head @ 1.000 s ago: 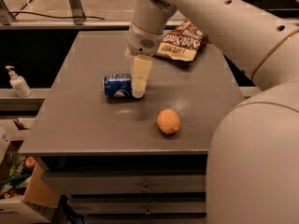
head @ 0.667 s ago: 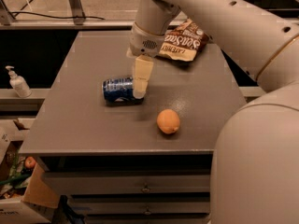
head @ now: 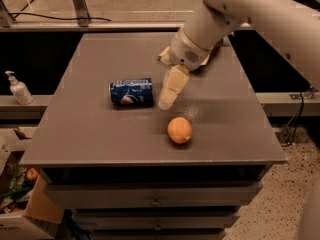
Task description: Knock pepsi can over
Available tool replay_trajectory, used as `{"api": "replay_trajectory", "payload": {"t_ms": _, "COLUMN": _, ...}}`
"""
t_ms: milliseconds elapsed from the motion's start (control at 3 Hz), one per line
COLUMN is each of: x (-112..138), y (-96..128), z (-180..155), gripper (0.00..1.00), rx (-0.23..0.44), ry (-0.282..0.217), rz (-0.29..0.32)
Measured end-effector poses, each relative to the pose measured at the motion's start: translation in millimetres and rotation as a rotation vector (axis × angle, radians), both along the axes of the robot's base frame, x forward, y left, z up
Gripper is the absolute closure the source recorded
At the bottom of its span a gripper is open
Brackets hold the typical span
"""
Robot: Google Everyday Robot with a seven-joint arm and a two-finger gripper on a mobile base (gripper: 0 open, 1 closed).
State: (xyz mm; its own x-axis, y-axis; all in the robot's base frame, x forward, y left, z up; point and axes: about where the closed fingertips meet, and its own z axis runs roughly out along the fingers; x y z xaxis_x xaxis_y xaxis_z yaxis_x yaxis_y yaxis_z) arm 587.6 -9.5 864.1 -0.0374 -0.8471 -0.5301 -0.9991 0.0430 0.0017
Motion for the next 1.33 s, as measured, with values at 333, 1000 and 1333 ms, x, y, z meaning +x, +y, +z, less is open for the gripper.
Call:
{"api": "replay_trajectory", "payload": {"t_ms": 333, "x": -9.3, "y": -30.0, "z": -3.8, "gripper": 0.0, "rx": 0.176, "ry": -0.012, "rz": -0.137}}
{"api": "replay_trajectory", "payload": {"t_ms": 1000, "x": -10.7, "y": -103.0, "z": -7.4, "gripper": 0.0, "rx": 0.512, "ry": -0.082, "rz": -0.425}}
{"api": "replay_trajectory", "payload": {"t_ms": 1333, "x": -11.7, "y": -113.9, "z": -1.7, "gripper": 0.0, "rx": 0.533, "ry": -0.091, "rz": -0.455}}
